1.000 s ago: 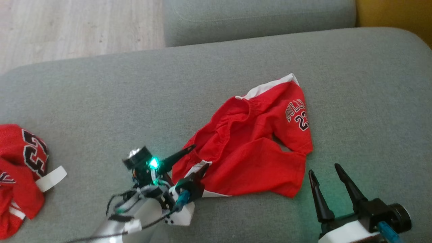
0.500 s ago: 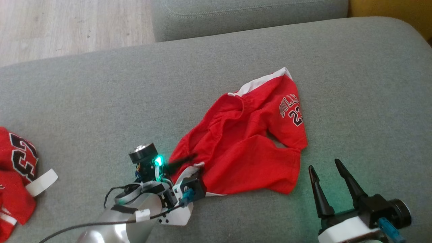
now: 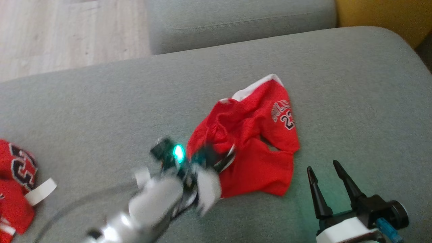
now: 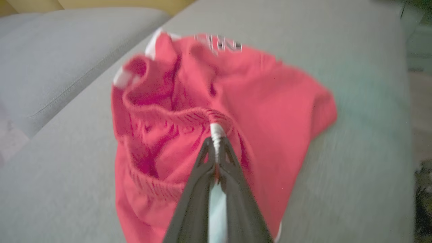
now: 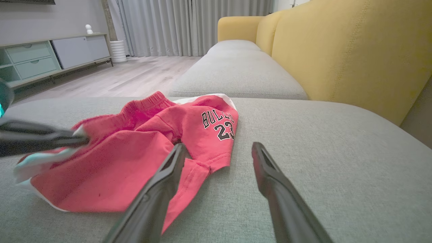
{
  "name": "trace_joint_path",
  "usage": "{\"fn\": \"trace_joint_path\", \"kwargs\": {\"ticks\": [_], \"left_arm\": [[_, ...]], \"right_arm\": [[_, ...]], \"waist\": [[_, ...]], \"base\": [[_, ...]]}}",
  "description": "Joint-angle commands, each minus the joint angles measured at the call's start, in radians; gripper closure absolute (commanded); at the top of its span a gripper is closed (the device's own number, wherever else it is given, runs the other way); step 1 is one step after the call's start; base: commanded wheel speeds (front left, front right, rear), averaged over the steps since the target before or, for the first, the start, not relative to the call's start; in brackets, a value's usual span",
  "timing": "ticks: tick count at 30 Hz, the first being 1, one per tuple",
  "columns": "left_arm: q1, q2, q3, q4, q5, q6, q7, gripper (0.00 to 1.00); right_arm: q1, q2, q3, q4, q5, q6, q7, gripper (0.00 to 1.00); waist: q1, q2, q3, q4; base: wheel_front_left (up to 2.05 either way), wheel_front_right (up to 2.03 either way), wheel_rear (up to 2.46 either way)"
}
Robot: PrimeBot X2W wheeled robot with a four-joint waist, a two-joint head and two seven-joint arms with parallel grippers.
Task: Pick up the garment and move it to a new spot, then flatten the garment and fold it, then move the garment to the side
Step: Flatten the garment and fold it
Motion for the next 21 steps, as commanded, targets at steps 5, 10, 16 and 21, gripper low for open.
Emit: {"fn": "trace_joint_path", "kwargs": {"ticks": [5,10,16,21], "left_arm": [[-0.272,0.061,0.038,-0.279,-0.430,0.002,0.181,1.00],[-0.417,0.030,0.195,-0.335,-0.664,0.013,0.254,1.00],[-0.531,-0.006,0.309,-0.239,-0.729,0.106,0.266,1.00],[-0.388,0.062,0.257,-0.186,-0.728,0.086,0.295,1.00]], "right_arm": [[-0.039,0.006,0.036,-0.016,0.019,-0.001,-0.004,0.00],[-0.029,0.009,0.035,-0.011,0.033,-0.001,-0.004,0.00],[-0.017,0.009,0.028,-0.014,0.043,-0.001,-0.004,0.00],[-0.004,0.009,0.004,-0.013,0.080,-0.001,-0.004,0.00]], "waist": [[0.0001,0.0000,-0.025,-0.068],[0.0001,0.0000,-0.051,-0.116],[0.0001,0.0000,-0.069,-0.133],[0.0001,0.0000,-0.063,-0.107]], "base": [[0.00,0.00,0.00],[0.00,0.00,0.00],[0.00,0.00,0.00],[0.00,0.00,0.00]]}}
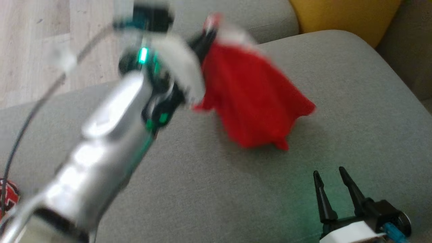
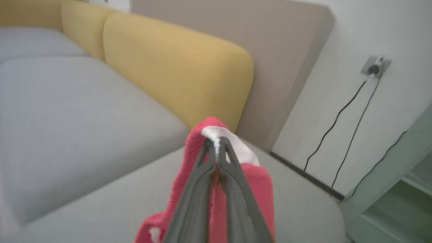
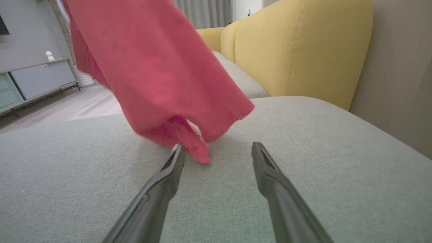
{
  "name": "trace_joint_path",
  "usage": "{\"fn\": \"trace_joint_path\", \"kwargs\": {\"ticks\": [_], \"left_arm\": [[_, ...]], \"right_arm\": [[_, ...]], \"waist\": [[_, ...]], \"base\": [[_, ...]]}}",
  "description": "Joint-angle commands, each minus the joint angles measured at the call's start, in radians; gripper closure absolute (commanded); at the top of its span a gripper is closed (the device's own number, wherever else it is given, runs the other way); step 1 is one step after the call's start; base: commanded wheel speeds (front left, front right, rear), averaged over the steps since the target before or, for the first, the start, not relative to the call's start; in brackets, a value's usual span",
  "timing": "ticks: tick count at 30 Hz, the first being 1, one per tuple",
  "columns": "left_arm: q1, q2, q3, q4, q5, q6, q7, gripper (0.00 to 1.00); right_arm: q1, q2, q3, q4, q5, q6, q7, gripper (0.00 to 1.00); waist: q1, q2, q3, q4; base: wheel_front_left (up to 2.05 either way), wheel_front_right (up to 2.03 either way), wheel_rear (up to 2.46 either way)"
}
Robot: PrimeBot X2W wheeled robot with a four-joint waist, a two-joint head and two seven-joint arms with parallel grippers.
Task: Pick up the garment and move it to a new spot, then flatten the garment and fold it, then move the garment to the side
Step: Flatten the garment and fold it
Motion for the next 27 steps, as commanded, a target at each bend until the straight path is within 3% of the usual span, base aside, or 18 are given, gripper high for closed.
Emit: {"fn": "trace_joint_path", "kwargs": {"ticks": [1,6,13,18,22,27], "left_arm": [[0.044,0.062,0.024,-0.014,-0.008,-0.009,0.007,1.00],[0.245,0.152,0.027,-0.073,-0.035,-0.008,-0.043,1.00],[0.474,0.227,0.036,-0.248,-0.060,0.037,-0.120,1.00],[0.514,0.222,0.033,-0.321,-0.047,0.037,-0.172,1.00],[0.498,0.203,0.028,-0.328,-0.032,0.030,-0.191,1.00],[0.455,0.167,0.021,-0.302,-0.008,0.020,-0.216,1.00]], "right_arm": [[-0.027,-0.003,0.023,-0.028,0.024,-0.001,-0.004,0.00],[-0.055,-0.002,0.022,-0.015,0.061,-0.001,-0.004,0.00],[-0.159,-0.002,-0.055,0.020,0.053,-0.001,-0.004,0.00],[-0.300,-0.039,-0.087,0.183,0.025,-0.001,-0.003,0.00],[-0.425,-0.101,-0.035,0.316,0.056,-0.001,0.042,0.00],[-0.585,-0.209,0.088,0.462,0.201,-0.001,0.151,0.00]], "waist": [[0.0000,0.0000,0.010,0.013],[0.0000,0.0000,0.042,0.043],[0.0000,0.0000,0.101,0.133],[0.0000,0.0000,0.145,0.213],[0.0000,0.0000,0.178,0.253],[0.0000,0.0000,0.228,0.310]], "base": [[0.00,0.00,0.00],[0.00,0.00,0.00],[0.00,0.00,0.00],[0.00,0.00,0.00],[0.00,0.00,0.00],[0.00,0.00,0.00]]}}
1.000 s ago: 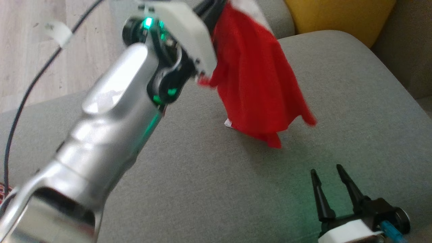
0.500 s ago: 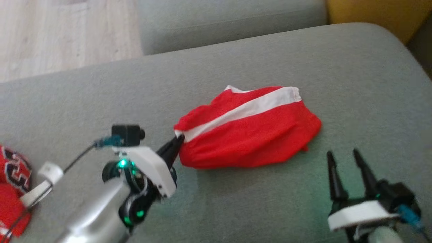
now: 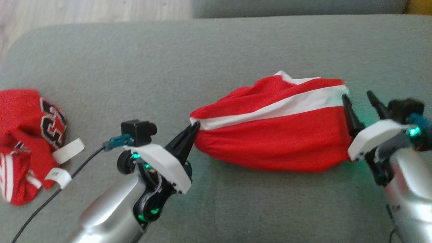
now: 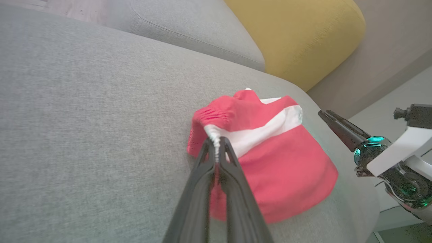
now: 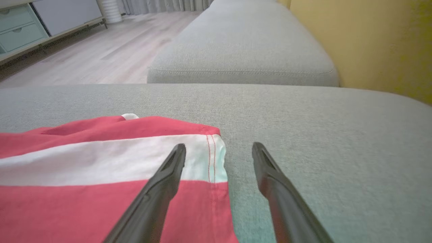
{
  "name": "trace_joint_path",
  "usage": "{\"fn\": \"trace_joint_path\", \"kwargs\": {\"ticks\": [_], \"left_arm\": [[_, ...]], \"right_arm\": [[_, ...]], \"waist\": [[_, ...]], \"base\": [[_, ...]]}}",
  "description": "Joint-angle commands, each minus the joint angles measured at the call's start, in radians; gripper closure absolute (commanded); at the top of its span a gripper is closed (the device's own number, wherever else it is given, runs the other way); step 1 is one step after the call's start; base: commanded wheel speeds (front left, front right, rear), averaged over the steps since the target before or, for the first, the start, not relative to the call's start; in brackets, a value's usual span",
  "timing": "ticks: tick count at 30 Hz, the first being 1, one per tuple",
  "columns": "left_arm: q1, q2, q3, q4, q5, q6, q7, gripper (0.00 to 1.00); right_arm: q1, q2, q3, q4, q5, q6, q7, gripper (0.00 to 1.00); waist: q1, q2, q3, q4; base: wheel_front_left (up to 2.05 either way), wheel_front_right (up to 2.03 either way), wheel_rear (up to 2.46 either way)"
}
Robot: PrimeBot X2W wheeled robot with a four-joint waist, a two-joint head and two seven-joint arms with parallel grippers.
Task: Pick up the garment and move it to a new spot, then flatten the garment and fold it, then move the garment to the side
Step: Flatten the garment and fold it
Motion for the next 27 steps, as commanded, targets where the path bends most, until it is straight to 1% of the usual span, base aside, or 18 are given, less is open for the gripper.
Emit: {"fn": "trace_joint_path", "kwargs": {"ticks": [1,4,8,11,16,17,18,19,20,21,27], "left_arm": [[-0.053,0.012,0.036,-0.020,0.008,-0.004,-0.013,1.00],[-0.070,-0.004,0.032,0.006,0.016,-0.014,-0.027,1.00],[-0.082,-0.011,0.032,0.040,0.021,-0.025,-0.041,1.00],[-0.088,-0.012,0.033,0.057,0.022,-0.030,-0.047,1.00],[-0.094,-0.012,0.032,0.081,0.021,-0.040,-0.052,1.00],[-0.094,-0.011,0.032,0.086,0.020,-0.041,-0.053,1.00],[-0.095,-0.011,0.032,0.090,0.020,-0.043,-0.054,1.00],[-0.095,-0.010,0.032,0.093,0.019,-0.044,-0.056,1.00],[-0.096,-0.010,0.032,0.097,0.019,-0.046,-0.057,1.00],[-0.096,-0.009,0.032,0.101,0.018,-0.047,-0.058,1.00],[-0.094,-0.002,0.032,0.121,0.021,-0.055,-0.073,1.00]], "right_arm": [[-0.009,-0.016,0.033,-0.013,0.027,-0.001,0.007,0.00],[-0.044,-0.065,0.107,0.018,0.155,-0.001,0.051,0.00],[-0.056,-0.121,0.201,0.007,0.319,-0.001,0.087,0.00],[-0.057,-0.158,0.254,-0.011,0.412,-0.001,0.087,0.00],[-0.050,-0.198,0.335,-0.038,0.551,-0.001,0.090,0.00],[-0.050,-0.205,0.352,-0.046,0.575,-0.001,0.087,0.02],[-0.051,-0.213,0.367,-0.053,0.597,-0.001,0.083,0.24],[-0.052,-0.221,0.381,-0.057,0.616,-0.001,0.078,0.59],[-0.053,-0.228,0.394,-0.060,0.633,-0.001,0.072,0.82],[-0.055,-0.234,0.408,-0.064,0.649,-0.001,0.065,1.00],[-0.064,-0.273,0.483,-0.090,0.731,-0.001,0.013,1.00]], "waist": [[-0.0002,0.0000,0.038,0.040],[-0.0002,0.0000,0.053,0.066],[-0.0002,0.0000,0.060,0.084],[-0.0002,0.0000,0.063,0.091],[-0.0002,0.0000,0.062,0.102],[-0.0002,0.0000,0.061,0.102],[-0.0002,0.0000,0.061,0.103],[-0.0002,0.0000,0.060,0.103],[-0.0002,0.0000,0.059,0.103],[-0.0002,0.0000,0.057,0.103],[-0.0002,0.0000,0.024,0.091]], "base": [[0.00,0.00,0.00],[0.00,0.00,0.00],[0.00,0.00,0.00],[0.00,0.00,0.00],[0.00,0.00,0.00],[0.00,0.00,0.00],[0.00,0.00,0.00],[0.00,0.00,0.00],[0.00,0.00,0.00],[0.00,0.00,0.00],[0.00,0.00,0.00]]}}
